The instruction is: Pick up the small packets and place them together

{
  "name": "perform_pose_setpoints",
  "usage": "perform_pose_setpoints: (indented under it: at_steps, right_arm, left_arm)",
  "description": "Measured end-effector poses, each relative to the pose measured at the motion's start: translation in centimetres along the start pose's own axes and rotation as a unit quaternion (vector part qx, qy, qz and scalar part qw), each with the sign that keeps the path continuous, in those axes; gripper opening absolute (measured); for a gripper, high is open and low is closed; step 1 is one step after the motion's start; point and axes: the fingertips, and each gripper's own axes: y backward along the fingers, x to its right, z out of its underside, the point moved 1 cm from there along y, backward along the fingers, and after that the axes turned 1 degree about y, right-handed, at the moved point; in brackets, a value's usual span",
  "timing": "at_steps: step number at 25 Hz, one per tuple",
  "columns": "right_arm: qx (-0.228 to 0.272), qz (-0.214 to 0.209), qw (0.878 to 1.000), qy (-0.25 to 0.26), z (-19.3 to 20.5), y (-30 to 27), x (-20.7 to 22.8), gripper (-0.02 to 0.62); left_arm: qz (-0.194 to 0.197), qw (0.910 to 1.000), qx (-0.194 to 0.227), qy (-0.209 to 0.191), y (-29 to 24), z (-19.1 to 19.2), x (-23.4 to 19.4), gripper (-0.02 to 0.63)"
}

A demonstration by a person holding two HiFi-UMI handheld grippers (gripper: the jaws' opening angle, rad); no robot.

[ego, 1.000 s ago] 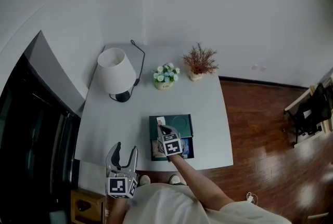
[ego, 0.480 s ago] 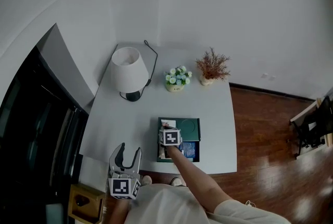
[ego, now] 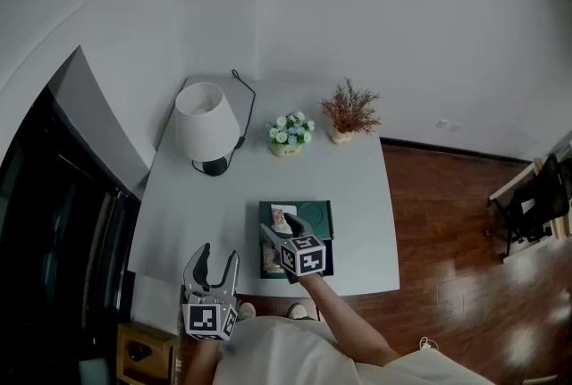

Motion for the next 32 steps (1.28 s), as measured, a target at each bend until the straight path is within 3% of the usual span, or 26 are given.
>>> perform_pose_setpoints:
  at_steps: [3,7,11,14,17,21,24,28,32]
  right_arm:
    - [0.096,-0.013,0.994,0.044,-4.5,5.4,-0.5,0.318]
    - [0.195,0.009,0.974,0.114,-8.5,12.7,-0.1,0.318]
    - [0.223,0.094,0.954,0.177,-8.8,18.2,1.9,0.307]
    - [0.244,0.126,0.950,0.152,-8.2,20.9,3.3,0.307]
    - [0.248,0.131,0.951,0.128,-7.3,22.1,4.0,0.292]
    - [0.234,0.113,0.956,0.137,-7.0,21.5,3.7,0.281]
    - [0.194,0.084,0.965,0.155,-5.9,20.2,3.3,0.275]
    - [0.090,0.030,0.978,0.187,-2.1,17.4,3.3,0.275]
    - [-0.048,-0.030,0.974,0.222,4.7,13.8,4.4,0.275]
  left_arm:
    - [0.015,0.9999,0.005,0.004,-0.9,-0.3,0.8,0.224]
    - [0.032,0.9993,0.018,0.003,-1.9,-1.1,1.9,0.224]
    - [0.043,0.9988,0.024,-0.006,-2.6,-1.7,2.7,0.225]
    - [0.050,0.9984,0.024,-0.014,-2.9,-1.9,3.3,0.235]
    - [0.057,0.9980,0.023,-0.014,-3.0,-1.8,3.7,0.259]
    - [0.065,0.9978,0.008,-0.012,-3.1,-1.4,3.9,0.262]
    - [0.069,0.9974,0.013,-0.017,-3.1,-1.6,4.1,0.262]
    - [0.062,0.9979,0.019,-0.008,-2.9,-1.5,3.9,0.265]
    - [0.058,0.9982,0.010,-0.013,-2.8,-1.2,3.6,0.265]
